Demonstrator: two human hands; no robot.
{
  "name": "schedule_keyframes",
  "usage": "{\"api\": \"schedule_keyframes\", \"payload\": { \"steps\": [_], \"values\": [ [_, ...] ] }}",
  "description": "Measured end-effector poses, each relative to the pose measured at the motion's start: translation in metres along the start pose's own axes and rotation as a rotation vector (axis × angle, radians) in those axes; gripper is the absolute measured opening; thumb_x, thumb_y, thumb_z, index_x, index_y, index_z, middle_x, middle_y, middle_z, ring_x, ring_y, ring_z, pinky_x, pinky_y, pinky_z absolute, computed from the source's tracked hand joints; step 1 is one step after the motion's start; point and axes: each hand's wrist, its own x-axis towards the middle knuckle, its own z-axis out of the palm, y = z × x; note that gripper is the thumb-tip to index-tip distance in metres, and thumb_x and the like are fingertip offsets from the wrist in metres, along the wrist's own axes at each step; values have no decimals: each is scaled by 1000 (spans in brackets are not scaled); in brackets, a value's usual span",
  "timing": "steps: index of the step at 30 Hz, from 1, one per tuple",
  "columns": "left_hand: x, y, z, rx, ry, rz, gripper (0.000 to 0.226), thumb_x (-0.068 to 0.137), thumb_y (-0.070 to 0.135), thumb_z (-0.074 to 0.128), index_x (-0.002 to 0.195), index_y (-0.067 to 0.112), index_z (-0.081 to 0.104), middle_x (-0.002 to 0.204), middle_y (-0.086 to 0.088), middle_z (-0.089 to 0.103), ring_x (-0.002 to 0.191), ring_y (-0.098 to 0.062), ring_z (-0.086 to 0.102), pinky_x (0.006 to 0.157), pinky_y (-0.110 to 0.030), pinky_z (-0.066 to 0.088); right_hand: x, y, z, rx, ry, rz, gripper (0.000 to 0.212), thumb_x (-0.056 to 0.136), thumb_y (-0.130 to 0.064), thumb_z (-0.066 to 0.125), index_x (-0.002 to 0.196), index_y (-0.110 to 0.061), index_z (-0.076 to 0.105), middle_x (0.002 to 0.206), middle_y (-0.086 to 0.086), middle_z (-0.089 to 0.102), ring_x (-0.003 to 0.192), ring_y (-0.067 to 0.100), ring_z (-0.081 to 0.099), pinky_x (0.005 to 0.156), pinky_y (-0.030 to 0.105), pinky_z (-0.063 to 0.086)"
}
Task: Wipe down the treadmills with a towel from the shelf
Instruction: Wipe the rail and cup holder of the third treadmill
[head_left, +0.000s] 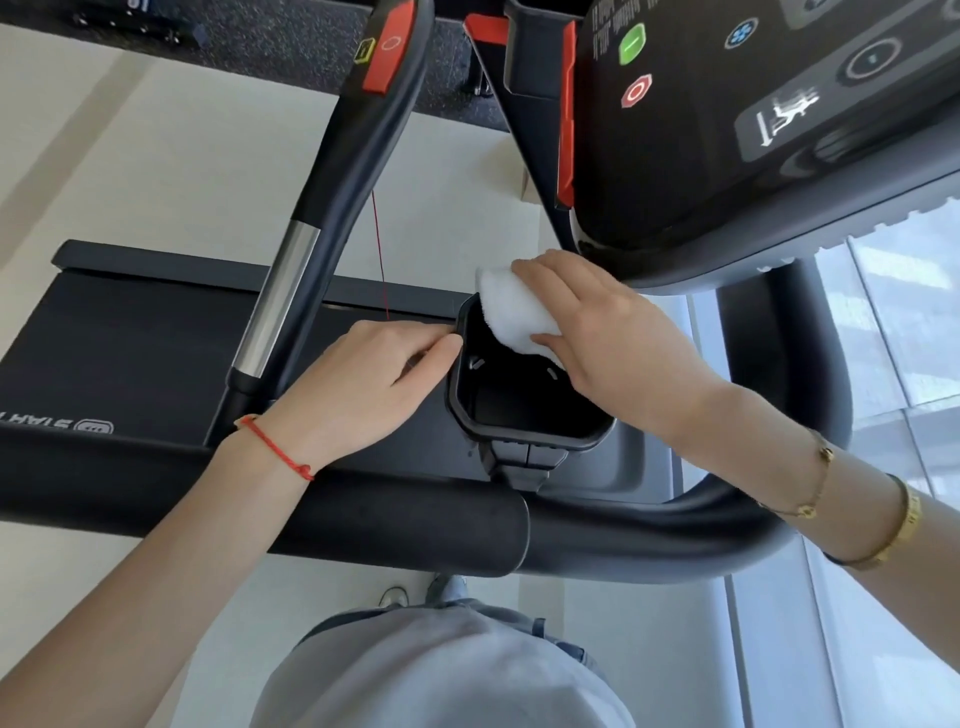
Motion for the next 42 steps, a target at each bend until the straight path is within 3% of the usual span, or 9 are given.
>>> {"api": "schedule_keyframes", "payload": {
  "steps": [7,12,17,20,23,27,31,38,42],
  "values": [
    [-1,1,6,-32,26,30,45,103,39,35,65,15,40,56,0,40,58,-22,43,60,-39,39,-47,13,-20,428,-31,64,58,97,-35,43,147,-8,34,156,0,30,144,12,26,115,17,21],
    [-1,0,9,-30,51,40,45,101,40,34,61,20,36,53,3,38,56,-20,42,55,-24,31,-63,19,-28,368,-212,-122,57,98,-43,36,146,-13,37,152,-9,32,142,-10,7,113,6,6],
    [0,-1,10,-29,49,49,44,102,37,34,63,15,39,54,2,40,58,-19,43,57,-28,34,-51,-13,-24,110,-230,-255,60,99,-51,24,128,-9,54,120,4,63,117,23,55,105,28,34],
    [2,-1,9,-40,46,56,42,101,33,38,61,17,38,53,3,41,55,-15,41,56,-29,33,-35,-41,-17,91,-236,-212,64,94,-57,15,119,-11,52,103,2,63,90,23,60,73,27,37],
    [3,-3,7,-49,33,51,42,100,36,38,60,23,36,53,4,41,53,-13,38,54,-26,32,-37,-44,-14,85,-243,-186,63,93,-58,18,116,-11,54,99,0,62,82,22,61,64,25,35],
    [1,-4,5,-24,19,39,43,101,41,36,60,32,35,56,8,42,54,-13,39,54,-21,30,-65,-19,-19,48,-202,-240,53,101,-47,33,122,-6,60,103,5,66,93,24,64,84,34,50],
    [0,-3,7,-34,24,20,43,102,40,36,61,29,39,57,7,43,54,-13,40,55,-22,32,-69,5,-30,-53,-202,-365,48,101,-40,36,129,-8,58,120,5,65,122,24,56,106,37,44],
    [0,1,8,-37,47,27,42,103,34,37,66,18,48,55,2,43,57,-16,45,57,-24,35,-68,5,-31,422,76,-106,44,99,-41,42,133,-14,48,120,-8,52,115,18,50,99,25,37],
    [-1,3,8,-29,52,19,42,103,33,37,66,17,49,55,3,43,57,-14,46,57,-22,35,-58,14,-37,-99,258,-243,39,102,-25,49,133,-2,53,119,9,62,112,31,56,99,35,38]
  ]
}}
